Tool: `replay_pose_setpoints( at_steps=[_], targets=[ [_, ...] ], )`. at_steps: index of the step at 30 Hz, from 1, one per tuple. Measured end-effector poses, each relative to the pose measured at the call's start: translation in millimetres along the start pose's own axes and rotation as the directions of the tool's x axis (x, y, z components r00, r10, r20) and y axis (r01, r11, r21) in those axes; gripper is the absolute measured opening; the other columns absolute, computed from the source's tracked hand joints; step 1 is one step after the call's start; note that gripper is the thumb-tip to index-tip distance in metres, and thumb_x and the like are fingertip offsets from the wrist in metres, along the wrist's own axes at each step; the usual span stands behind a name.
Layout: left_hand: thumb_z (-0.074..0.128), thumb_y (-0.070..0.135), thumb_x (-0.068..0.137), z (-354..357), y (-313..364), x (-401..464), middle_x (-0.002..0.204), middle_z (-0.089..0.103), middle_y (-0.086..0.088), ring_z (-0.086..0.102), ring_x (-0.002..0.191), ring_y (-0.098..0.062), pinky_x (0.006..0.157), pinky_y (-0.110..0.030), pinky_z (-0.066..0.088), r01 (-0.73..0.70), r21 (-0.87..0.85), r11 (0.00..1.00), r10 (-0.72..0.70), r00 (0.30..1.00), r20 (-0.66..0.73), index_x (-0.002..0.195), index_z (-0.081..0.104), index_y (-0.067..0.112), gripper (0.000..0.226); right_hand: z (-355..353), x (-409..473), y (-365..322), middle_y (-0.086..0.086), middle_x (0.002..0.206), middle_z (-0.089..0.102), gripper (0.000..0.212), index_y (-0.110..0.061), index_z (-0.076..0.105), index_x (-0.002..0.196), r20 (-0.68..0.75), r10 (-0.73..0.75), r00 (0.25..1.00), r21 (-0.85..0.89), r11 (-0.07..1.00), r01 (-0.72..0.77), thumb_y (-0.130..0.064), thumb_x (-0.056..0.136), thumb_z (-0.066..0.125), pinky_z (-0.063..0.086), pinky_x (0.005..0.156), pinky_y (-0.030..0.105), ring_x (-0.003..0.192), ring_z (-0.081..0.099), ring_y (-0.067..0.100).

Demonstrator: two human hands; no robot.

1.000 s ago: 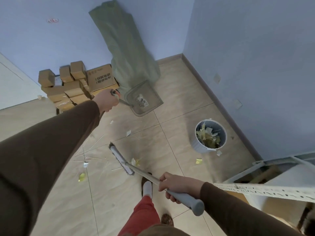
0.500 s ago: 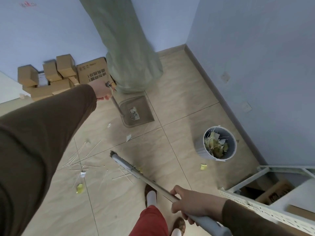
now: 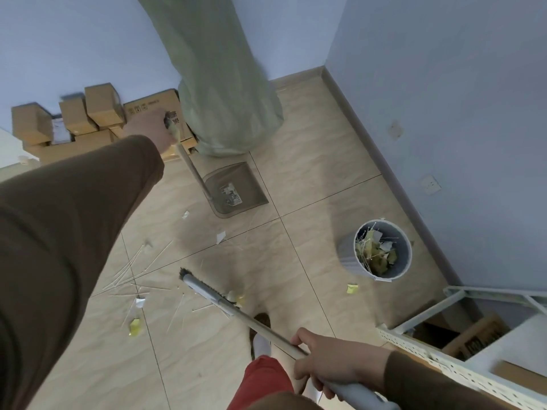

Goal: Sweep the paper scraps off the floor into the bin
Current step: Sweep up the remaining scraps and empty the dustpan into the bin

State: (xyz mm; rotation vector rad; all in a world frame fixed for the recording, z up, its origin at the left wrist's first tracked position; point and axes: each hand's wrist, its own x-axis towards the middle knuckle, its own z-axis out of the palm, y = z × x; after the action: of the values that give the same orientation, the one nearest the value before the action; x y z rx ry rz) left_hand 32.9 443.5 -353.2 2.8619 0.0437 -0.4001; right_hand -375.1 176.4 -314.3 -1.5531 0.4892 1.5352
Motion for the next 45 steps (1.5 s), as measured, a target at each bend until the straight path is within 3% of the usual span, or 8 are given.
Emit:
replay_pose_setpoints(
  at_steps=[5,10,18,22,26,30,35,45],
  targets=[
    [0.078,0.039,0.077,-4.8,-2.9,-1.9,0.127,0.057,-0.024,0.053,0.118,-0.044,0.093,-0.057,0.048,-0.041,0.202,0.979,0.059,0.994,-0.089,0.136,0.04,0.014,0.074,-2.8,0.7,-2.7,0.005,0.065,0.054,0.046,-0.022,0.041,0.127,0.023,-0.007,1.0,0.002,1.0,0.007,-0.025,0.086,0.061,0.04,0.037,0.017,0.039,0.047,0.012],
    [0.077,0.034,0.078,-9.0,-13.0,-5.2,0.143,0.044,-0.024,0.042,0.13,-0.046,0.103,-0.06,0.042,-0.079,0.182,0.98,0.099,0.989,-0.106,0.147,0.032,0.017,0.084,-5.4,-4.0,-0.9,0.005,0.064,0.056,0.044,-0.026,0.041,0.125,0.022,-0.011,1.0,0.014,1.0,0.011,-0.027,0.086,0.061,0.042,0.039,0.017,0.041,0.05,0.013],
    [0.073,0.026,0.085,-1.6,-22.4,-33.3,0.168,0.009,-0.013,0.006,0.154,-0.034,0.124,-0.051,0.013,-0.17,0.173,0.97,0.187,0.979,-0.083,0.158,0.016,0.022,0.093,-16.7,-19.7,7.4,0.004,0.062,0.053,0.041,-0.031,0.045,0.125,-0.007,-0.046,0.999,0.155,0.987,0.047,-0.028,0.087,0.062,0.037,0.04,0.019,0.041,0.046,0.013],
    [0.071,0.026,0.087,17.1,-19.8,-68.9,0.166,0.019,-0.013,0.013,0.153,-0.033,0.122,-0.053,0.02,-0.22,0.15,0.964,0.225,0.974,-0.016,0.156,0.025,0.018,0.083,-25.4,-27.0,23.8,0.003,0.063,0.051,0.037,-0.027,0.046,0.128,0.014,-0.023,1.0,0.39,0.921,0.015,-0.016,0.094,0.057,0.035,0.038,0.018,0.043,0.045,0.012],
    [0.069,0.027,0.089,45.7,-20.7,-112.2,0.166,0.019,-0.012,0.012,0.153,-0.032,0.124,-0.05,0.017,-0.188,0.097,0.977,0.177,0.978,0.109,0.153,0.037,0.02,0.071,12.8,-27.5,46.0,0.007,0.07,0.057,0.046,-0.03,0.042,0.128,-0.154,-0.102,0.983,-0.044,0.994,0.096,-0.007,0.089,0.053,0.04,0.039,0.022,0.04,0.046,0.011],
    [0.069,0.026,0.09,73.6,-19.8,-153.8,0.165,0.021,-0.011,0.016,0.153,-0.031,0.124,-0.046,0.015,-0.178,0.006,0.984,0.175,0.972,0.154,0.148,0.045,0.02,0.063,16.8,-31.9,63.5,0.004,0.062,0.051,0.047,-0.032,0.043,0.128,-0.154,-0.086,0.984,0.148,0.983,0.109,-0.006,0.09,0.05,0.037,0.038,0.02,0.041,0.044,0.013],
    [0.07,0.028,0.089,108.4,-28.4,-189.3,0.159,0.036,-0.012,0.032,0.146,-0.032,0.12,-0.046,0.025,-0.056,-0.112,0.992,0.08,0.972,0.22,0.136,0.058,0.018,0.049,16.1,-52.3,86.7,0.006,0.068,0.055,0.053,-0.032,0.042,0.131,-0.311,-0.124,0.942,-0.142,0.986,0.083,-0.005,0.086,0.052,0.044,0.044,0.025,0.041,0.047,0.009],
    [0.074,0.025,0.084,163.1,31.6,-247.0,0.131,0.063,-0.011,0.06,0.112,-0.031,0.095,-0.037,0.047,0.037,-0.293,0.956,0.077,0.927,0.368,0.118,0.069,0.018,0.034,-76.8,-122.7,171.2,0.01,0.068,0.057,0.048,-0.031,0.041,0.135,-0.521,-0.076,0.85,-0.066,0.997,0.048,-0.009,0.096,0.057,0.041,0.043,0.021,0.044,0.045,0.013]
  ],
)
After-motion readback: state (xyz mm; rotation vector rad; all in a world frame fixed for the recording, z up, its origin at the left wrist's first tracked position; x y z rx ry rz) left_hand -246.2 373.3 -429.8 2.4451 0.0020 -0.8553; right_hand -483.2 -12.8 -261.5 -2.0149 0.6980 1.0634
